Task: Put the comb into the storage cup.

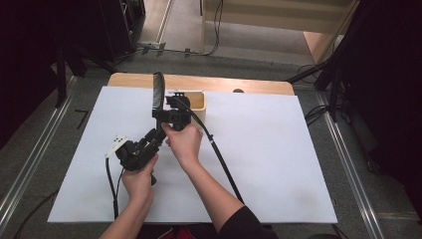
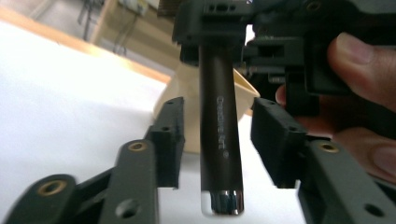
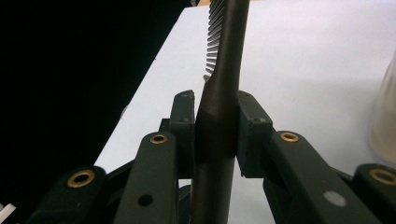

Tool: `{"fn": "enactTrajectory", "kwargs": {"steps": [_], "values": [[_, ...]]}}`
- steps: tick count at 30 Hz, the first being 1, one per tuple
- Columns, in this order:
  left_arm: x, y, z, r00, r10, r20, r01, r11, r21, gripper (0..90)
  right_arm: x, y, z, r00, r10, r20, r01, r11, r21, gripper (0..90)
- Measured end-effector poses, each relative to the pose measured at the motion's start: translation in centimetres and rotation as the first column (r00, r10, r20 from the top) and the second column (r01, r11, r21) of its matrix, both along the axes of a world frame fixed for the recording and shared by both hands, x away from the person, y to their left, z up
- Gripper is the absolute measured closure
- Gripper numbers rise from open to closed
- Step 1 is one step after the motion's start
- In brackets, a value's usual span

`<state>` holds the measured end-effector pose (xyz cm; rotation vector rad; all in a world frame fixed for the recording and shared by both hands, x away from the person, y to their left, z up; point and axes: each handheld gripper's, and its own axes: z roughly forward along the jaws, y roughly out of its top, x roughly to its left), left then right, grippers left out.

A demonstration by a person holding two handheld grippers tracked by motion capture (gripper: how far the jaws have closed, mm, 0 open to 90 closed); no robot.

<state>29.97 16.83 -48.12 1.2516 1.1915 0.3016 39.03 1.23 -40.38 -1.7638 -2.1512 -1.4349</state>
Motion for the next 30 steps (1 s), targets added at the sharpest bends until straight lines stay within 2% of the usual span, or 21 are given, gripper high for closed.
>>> {"fn": "enactTrajectory", "kwargs": {"steps": [4, 6, 8, 10, 13, 15, 16, 17, 21, 22, 23, 25, 27, 30], "values": [[0.0, 0.0, 0.5, 0.9998, -0.016, -0.01, 0.017, 0.9998, 0.014, 51.5, 0.1, -0.3, 0.1, 0.9999, -0.003, 0.015, 0.003, 1.0, -0.012, 70.1], [0.2, 0.1, 0.7, 0.9992, -0.03, -0.025, 0.031, 0.9987, 0.039, 48.7, 0.2, -0.6, 0.2, 0.9991, -0.014, 0.039, 0.015, 1.0, -0.023, 70.1], [0.3, 0.1, 0.8, 0.9985, -0.041, -0.036, 0.043, 0.9981, 0.044, 45.6, 0.2, -0.8, 0.4, 0.9984, -0.021, 0.052, 0.022, 0.999, -0.025, 70.1], [0.5, 0.4, 0.9, 0.995, -0.072, -0.07, 0.075, 0.9964, 0.039, 44.6, 0.3, -1.0, 0.5, 0.9978, -0.025, 0.061, 0.027, 0.999, -0.027, 70.1], [0.7, 0.5, 1.1, 0.9917, -0.095, -0.086, 0.098, 0.9947, 0.03, 43.3, 0.3, -1.1, 0.6, 0.9971, -0.027, 0.072, 0.03, 0.999, -0.035, 70.1], [0.9, 0.6, 1.2, 0.9838, -0.134, -0.119, 0.135, 0.9908, 0.002, 42.6, 0.3, -1.2, 0.8, 0.9962, -0.034, 0.081, 0.037, 0.998, -0.041, 70.1], [1.0, 0.6, 1.4, 0.9742, -0.171, -0.147, 0.174, 0.9848, 0.004, 41.9, 0.3, -1.2, 0.8, 0.9957, -0.035, 0.086, 0.038, 0.998, -0.04, 70.1], [1.0, 0.6, 1.4, 0.9742, -0.171, -0.147, 0.174, 0.9848, 0.004, 40.2, 0.3, -1.3, 0.9, 0.9952, -0.036, 0.091, 0.04, 0.998, -0.041, 70.0], [1.3, 0.7, 1.8, 0.9567, -0.224, -0.186, 0.231, 0.9729, 0.015, 39.1, 0.3, -1.4, 1.0, 0.9934, -0.037, 0.109, 0.043, 0.998, -0.052, 70.0], [1.3, 0.8, 1.9, 0.9457, -0.251, -0.206, 0.261, 0.9649, 0.024, 38.6, 0.3, -1.5, 1.1, 0.9925, -0.039, 0.116, 0.045, 0.998, -0.052, 70.1], [1.3, 0.8, 1.9, 0.9457, -0.251, -0.206, 0.261, 0.9649, 0.024, 38.4, 0.3, -1.5, 1.1, 0.9925, -0.039, 0.116, 0.045, 0.998, -0.052, 70.1], [1.4, 0.8, 2.0, 0.9328, -0.278, -0.23, 0.293, 0.9553, 0.036, 37.6, 0.3, -1.7, 1.2, 0.9909, -0.042, 0.128, 0.05, 0.997, -0.057, 70.1], [1.5, 0.8, 2.1, 0.9143, -0.317, -0.252, 0.341, 0.9382, 0.058, 36.9, 0.3, -1.8, 1.4, 0.99, -0.04, 0.135, 0.048, 0.997, -0.053, 70.0], [1.4, 0.8, 2.3, 0.9006, -0.342, -0.268, 0.377, 0.922, 0.089, 36.5, 0.2, -2.0, 1.6, 0.9887, -0.04, 0.145, 0.049, 0.997, -0.055, 70.0]]}}
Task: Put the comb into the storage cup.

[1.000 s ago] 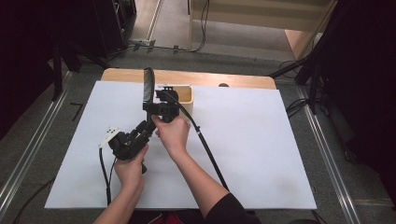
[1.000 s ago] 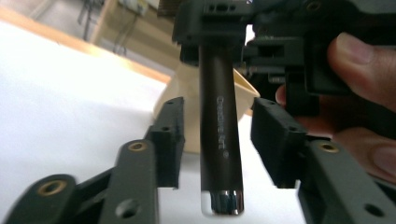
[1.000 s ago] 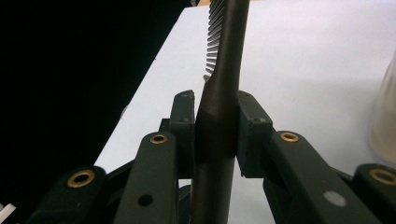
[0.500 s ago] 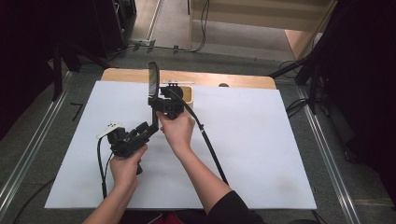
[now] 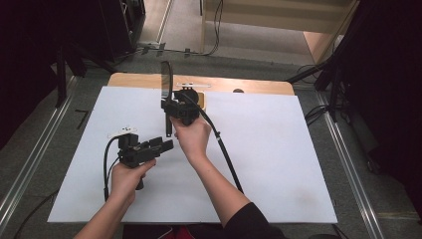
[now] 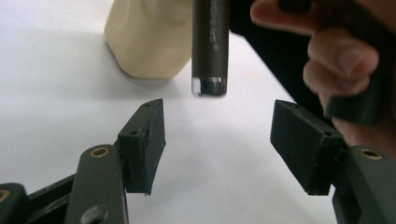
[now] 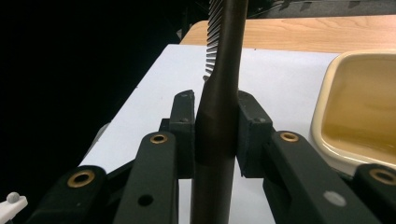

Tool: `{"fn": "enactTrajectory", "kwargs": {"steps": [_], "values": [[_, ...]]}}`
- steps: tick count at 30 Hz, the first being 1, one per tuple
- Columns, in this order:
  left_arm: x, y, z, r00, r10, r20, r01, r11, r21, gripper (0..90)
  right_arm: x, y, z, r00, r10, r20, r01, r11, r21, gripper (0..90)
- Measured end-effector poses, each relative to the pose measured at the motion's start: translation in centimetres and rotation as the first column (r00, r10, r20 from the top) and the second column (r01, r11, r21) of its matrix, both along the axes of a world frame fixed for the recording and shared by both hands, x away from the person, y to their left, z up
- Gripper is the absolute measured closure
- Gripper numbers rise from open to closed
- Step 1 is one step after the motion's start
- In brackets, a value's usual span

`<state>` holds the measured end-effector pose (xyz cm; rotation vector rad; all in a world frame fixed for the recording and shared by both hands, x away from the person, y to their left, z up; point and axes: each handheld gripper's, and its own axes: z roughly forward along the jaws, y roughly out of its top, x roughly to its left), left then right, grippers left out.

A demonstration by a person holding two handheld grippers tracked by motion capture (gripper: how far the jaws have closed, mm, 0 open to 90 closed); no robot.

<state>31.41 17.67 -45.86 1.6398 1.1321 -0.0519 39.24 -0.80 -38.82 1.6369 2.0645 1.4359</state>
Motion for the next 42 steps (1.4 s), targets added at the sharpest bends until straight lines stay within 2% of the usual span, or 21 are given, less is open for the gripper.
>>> {"fn": "enactTrajectory", "kwargs": {"steps": [1, 7, 10, 11, 12, 14, 15, 16, 20, 25, 28, 29, 31, 32, 33, 34, 35, 37, 38, 40, 42], "values": [[-0.1, 0.1, 0.1, 0.9999, -0.017, 0.0, 0.017, 0.9995, 0.025, 35.5, 0.0, -0.1, 0.1, 1.0, 0.003, 0.004, -0.003, 1.0, -0.002, 70.1], [0.0, 0.6, 0.3, 0.9978, -0.062, -0.025, 0.063, 0.9974, 0.036, 35.4, -0.2, -0.5, 0.4, 0.9997, -0.001, 0.026, 0.001, 1.0, -0.004, 70.0], [0.2, 0.8, 0.3, 0.9939, -0.1, -0.047, 0.102, 0.9937, 0.047, 35.1, -0.3, -0.7, 0.7, 0.999, -0.004, 0.044, 0.004, 1.0, -0.004, 70.0], [0.3, 0.8, 0.2, 0.9905, -0.119, -0.069, 0.123, 0.991, 0.053, 34.6, -0.3, -0.8, 0.7, 0.9989, -0.006, 0.046, 0.006, 1.0, -0.007, 70.0], [0.3, 0.8, 0.2, 0.9905, -0.119, -0.069, 0.123, 0.991, 0.053, 34.4, -0.3, -0.8, 0.7, 0.9989, -0.006, 0.046, 0.006, 1.0, -0.007, 70.0], [0.3, 0.7, 0.1, 0.9868, -0.14, -0.081, 0.146, 0.9863, 0.076, 34.5, -0.4, -0.9, 0.7, 0.9977, -0.016, 0.066, 0.017, 1.0, -0.014, 70.0], [0.3, 0.7, 0.0, 0.9836, -0.158, -0.088, 0.167, 0.9804, 0.105, 34.5, -0.5, -0.9, 0.7, 0.997, -0.018, 0.075, 0.02, 1.0, -0.021, 70.0], [0.3, 0.7, 0.0, 0.9836, -0.158, -0.088, 0.167, 0.9804, 0.105, 34.5, -0.5, -0.9, 0.7, 0.997, -0.018, 0.075, 0.02, 1.0, -0.021, 70.0], [0.2, 0.6, -0.1, 0.9783, -0.181, -0.101, 0.194, 0.9708, 0.141, 34.5, -0.7, -1.2, 0.9, 0.9942, -0.029, 0.104, 0.032, 0.999, -0.032, 70.0], [0.2, 0.8, -0.2, 0.9736, -0.199, -0.111, 0.217, 0.9584, 0.185, 34.4, -0.8, -1.5, 1.1, 0.9911, -0.041, 0.127, 0.046, 0.998, -0.042, 70.0], [0.1, 0.8, -0.1, 0.974, -0.201, -0.105, 0.219, 0.9512, 0.217, 34.5, -1.0, -1.8, 1.2, 0.9883, -0.047, 0.145, 0.055, 0.997, -0.052, 70.0], [0.1, 0.8, 0.0, 0.976, -0.197, -0.093, 0.214, 0.9462, 0.242, 34.4, -0.9, -1.9, 1.3, 0.9884, -0.049, 0.144, 0.056, 0.997, -0.046, 70.0], [-0.1, 0.7, 0.0, 0.9735, -0.214, -0.081, 0.228, 0.9322, 0.281, 33.4, -0.8, -2.2, 1.3, 0.9903, -0.049, 0.13, 0.053, 0.998, -0.021, 70.0], [-0.2, 0.7, 0.0, 0.97, -0.23, -0.08, 0.243, 0.9202, 0.307, 33.4, -0.8, -2.5, 1.3, 0.9891, -0.056, 0.136, 0.059, 0.998, -0.022, 70.0], [-0.2, 0.7, 0.0, 0.97, -0.23, -0.08, 0.243, 0.9202, 0.307, 33.4, -0.8, -2.5, 1.3, 0.9891, -0.056, 0.136, 0.059, 0.998, -0.022, 70.0], [-0.2, 0.7, 0.0, 0.9679, -0.238, -0.081, 0.251, 0.9139, 0.319, 33.4, -0.8, -2.6, 1.3, 0.989, -0.057, 0.137, 0.061, 0.998, -0.022, 70.0], [-0.2, 0.7, 0.0, 0.9657, -0.246, -0.084, 0.26, 0.9115, 0.319, 33.4, -0.8, -2.8, 1.3, 0.9888, -0.06, 0.137, 0.063, 0.998, -0.021, 70.0], [-0.4, 0.7, 0.0, 0.9615, -0.263, -0.079, 0.274, 0.8998, 0.339, 33.4, -0.8, -3.1, 1.3, 0.9874, -0.066, 0.144, 0.07, 0.997, -0.021, 70.0], [-0.4, 0.7, 0.0, 0.9611, -0.267, -0.07, 0.275, 0.8988, 0.342, 33.4, -0.8, -3.1, 1.3, 0.9874, -0.066, 0.144, 0.07, 0.997, -0.021, 70.0], [-0.6, 0.8, 0.1, 0.9549, -0.292, -0.052, 0.292, 0.8919, 0.345, 33.4, -0.9, -3.3, 1.3, 0.9874, -0.068, 0.142, 0.072, 0.997, -0.018, 70.0], [-0.8, 0.9, 0.3, 0.9445, -0.327, -0.035, 0.318, 0.8825, 0.347, 33.4, -0.8, -3.6, 1.2, 0.9874, -0.057, 0.148, 0.059, 0.998, -0.013, 70.0]]}}
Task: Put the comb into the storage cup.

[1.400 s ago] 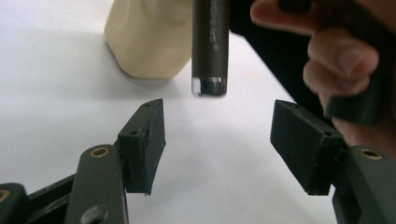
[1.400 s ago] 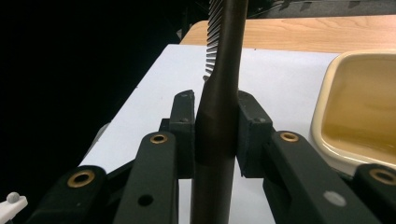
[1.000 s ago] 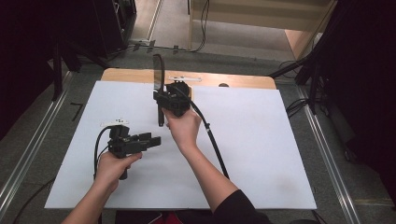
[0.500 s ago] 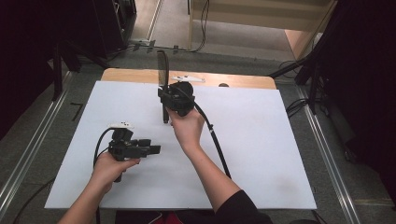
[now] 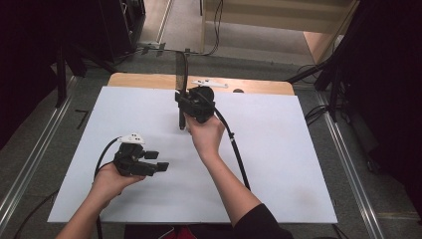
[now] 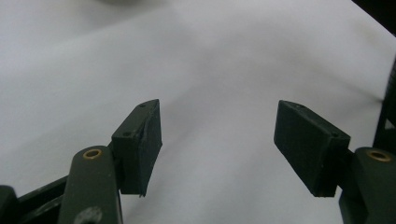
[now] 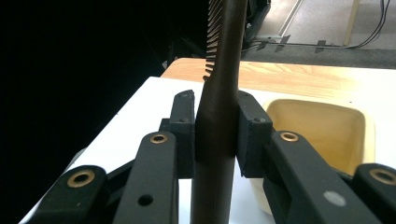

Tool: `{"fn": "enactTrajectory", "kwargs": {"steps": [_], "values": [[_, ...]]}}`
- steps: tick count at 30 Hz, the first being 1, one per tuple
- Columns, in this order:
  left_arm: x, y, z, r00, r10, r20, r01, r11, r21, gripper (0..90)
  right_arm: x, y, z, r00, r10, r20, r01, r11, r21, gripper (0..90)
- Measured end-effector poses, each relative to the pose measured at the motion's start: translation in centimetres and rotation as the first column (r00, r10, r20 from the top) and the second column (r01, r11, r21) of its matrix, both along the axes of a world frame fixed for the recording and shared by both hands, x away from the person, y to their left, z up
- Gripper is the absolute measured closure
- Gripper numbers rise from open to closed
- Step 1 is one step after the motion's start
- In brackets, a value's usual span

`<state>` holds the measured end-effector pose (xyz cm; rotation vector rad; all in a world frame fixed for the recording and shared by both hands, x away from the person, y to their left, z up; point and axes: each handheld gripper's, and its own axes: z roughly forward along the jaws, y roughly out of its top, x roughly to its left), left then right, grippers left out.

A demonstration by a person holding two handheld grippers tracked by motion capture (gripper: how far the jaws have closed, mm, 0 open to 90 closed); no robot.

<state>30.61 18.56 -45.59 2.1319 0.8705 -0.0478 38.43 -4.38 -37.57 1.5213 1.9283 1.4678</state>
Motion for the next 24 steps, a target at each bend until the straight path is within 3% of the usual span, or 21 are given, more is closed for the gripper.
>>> {"fn": "enactTrajectory", "kwargs": {"steps": [7, 15, 24], "values": [[-0.4, 0.0, -0.3, 0.9987, -0.046, -0.022, 0.048, 0.9968, 0.064, 33.4, -0.1, -0.4, 0.1, 0.9994, -0.018, 0.03, 0.018, 1.0, -0.009, 70.0], [-1.1, 0.2, -0.4, 0.9964, -0.076, -0.038, 0.078, 0.9949, 0.064, 33.4, 0.0, -0.9, 0.6, 0.9961, -0.054, 0.069, 0.055, 0.998, -0.013, 70.0], [-1.6, 0.5, -0.7, 0.9966, -0.066, -0.048, 0.07, 0.9952, 0.069, 33.4, 0.2, -1.3, 1.2, 0.9886, -0.091, 0.121, 0.095, 0.995, -0.032, 70.0]]}}
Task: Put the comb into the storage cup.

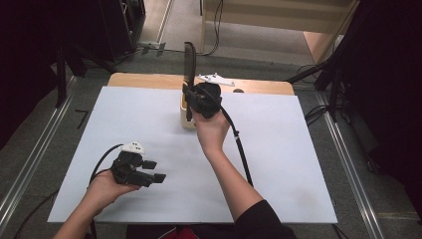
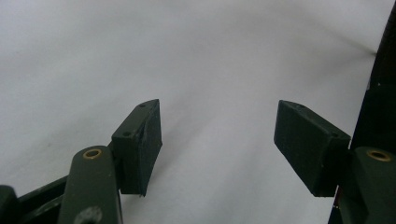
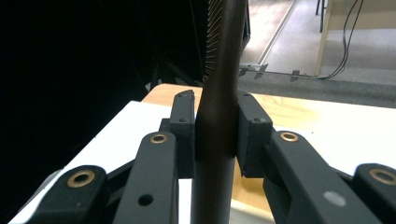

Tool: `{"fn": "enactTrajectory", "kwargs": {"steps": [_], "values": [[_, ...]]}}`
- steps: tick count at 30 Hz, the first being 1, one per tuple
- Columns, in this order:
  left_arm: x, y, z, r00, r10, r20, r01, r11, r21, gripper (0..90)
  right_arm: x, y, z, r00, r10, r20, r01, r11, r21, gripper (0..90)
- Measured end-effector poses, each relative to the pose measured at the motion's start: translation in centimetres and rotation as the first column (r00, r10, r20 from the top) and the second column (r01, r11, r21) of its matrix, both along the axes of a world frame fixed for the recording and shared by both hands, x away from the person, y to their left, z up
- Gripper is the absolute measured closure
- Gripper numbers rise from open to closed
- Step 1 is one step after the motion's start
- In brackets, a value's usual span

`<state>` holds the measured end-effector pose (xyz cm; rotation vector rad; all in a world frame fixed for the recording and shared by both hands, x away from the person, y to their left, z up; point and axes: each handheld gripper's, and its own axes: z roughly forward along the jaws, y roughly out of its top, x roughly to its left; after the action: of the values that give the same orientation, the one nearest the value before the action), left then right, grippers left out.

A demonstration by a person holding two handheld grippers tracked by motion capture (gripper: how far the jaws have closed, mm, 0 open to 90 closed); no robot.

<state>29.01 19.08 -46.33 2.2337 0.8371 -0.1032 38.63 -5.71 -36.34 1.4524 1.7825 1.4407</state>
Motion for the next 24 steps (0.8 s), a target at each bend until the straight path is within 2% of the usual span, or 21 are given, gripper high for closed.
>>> {"fn": "enactTrajectory", "kwargs": {"steps": [8, 11, 12, 16, 18, 20, 22, 24], "values": [[0.0, 0.5, -0.3, 0.9998, 0.012, -0.018, -0.012, 0.9998, 0.018, 33.4, 0.6, -0.4, 0.3, 0.9994, -0.027, 0.023, 0.027, 1.0, 0.0, 70.0], [0.0, 0.7, -0.3, 0.9996, 0.017, -0.022, -0.017, 0.9998, 0.012, 33.4, 0.8, -0.5, 0.4, 0.9984, -0.041, 0.039, 0.042, 0.999, -0.011, 70.0], [0.0, 0.7, -0.3, 0.9996, 0.02, -0.021, -0.02, 0.9997, 0.014, 33.3, 0.9, -0.6, 0.5, 0.9968, -0.056, 0.057, 0.057, 0.998, -0.013, 70.0], [-0.1, 0.8, -0.3, 0.9995, 0.019, -0.025, -0.019, 0.9997, 0.018, 33.4, 1.1, -0.5, 0.6, 0.9941, -0.071, 0.081, 0.074, 0.997, -0.026, 70.0], [0.0, 0.9, -0.3, 0.9995, 0.021, -0.025, -0.02, 0.9997, 0.016, 33.4, 1.2, -0.6, 0.7, 0.9899, -0.091, 0.109, 0.093, 0.995, -0.017, 70.0], [0.0, 0.9, -0.3, 0.9993, 0.025, -0.028, -0.024, 0.9996, 0.013, 33.4, 1.3, -0.6, 0.8, 0.9886, -0.098, 0.114, 0.1, 0.995, -0.013, 70.0], [0.0, 0.9, -0.3, 0.9992, 0.029, -0.027, -0.028, 0.9995, 0.015, 33.4, 1.7, -0.6, 0.9, 0.9856, -0.105, 0.133, 0.111, 0.993, -0.037, 70.0], [0.0, 1.0, -0.3, 0.9991, 0.029, -0.031, -0.029, 0.9994, 0.018, 33.4, 1.8, -0.7, 0.9, 0.9846, -0.11, 0.136, 0.116, 0.992, -0.04, 70.0]]}}
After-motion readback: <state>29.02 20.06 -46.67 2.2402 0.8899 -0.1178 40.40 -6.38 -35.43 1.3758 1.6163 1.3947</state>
